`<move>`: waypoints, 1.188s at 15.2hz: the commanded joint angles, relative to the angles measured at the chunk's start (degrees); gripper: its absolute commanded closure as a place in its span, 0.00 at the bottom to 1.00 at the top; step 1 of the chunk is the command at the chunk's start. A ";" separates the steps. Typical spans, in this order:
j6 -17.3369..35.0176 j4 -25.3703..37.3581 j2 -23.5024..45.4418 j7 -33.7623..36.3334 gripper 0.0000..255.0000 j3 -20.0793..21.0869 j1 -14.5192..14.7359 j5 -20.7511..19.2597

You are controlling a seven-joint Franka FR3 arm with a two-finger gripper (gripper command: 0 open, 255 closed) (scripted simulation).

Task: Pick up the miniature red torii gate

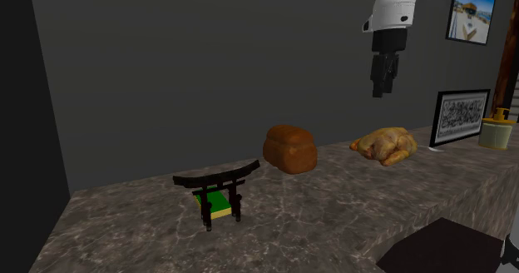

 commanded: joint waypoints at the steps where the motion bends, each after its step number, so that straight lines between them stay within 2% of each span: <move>1: 0.00 0.00 0.00 0.00 0.00 0.00 0.00 0.00; 10: 6.70 4.07 15.28 12.43 0.00 7.90 1.79 6.28; 18: 11.70 12.36 31.72 22.92 0.00 13.59 2.97 8.78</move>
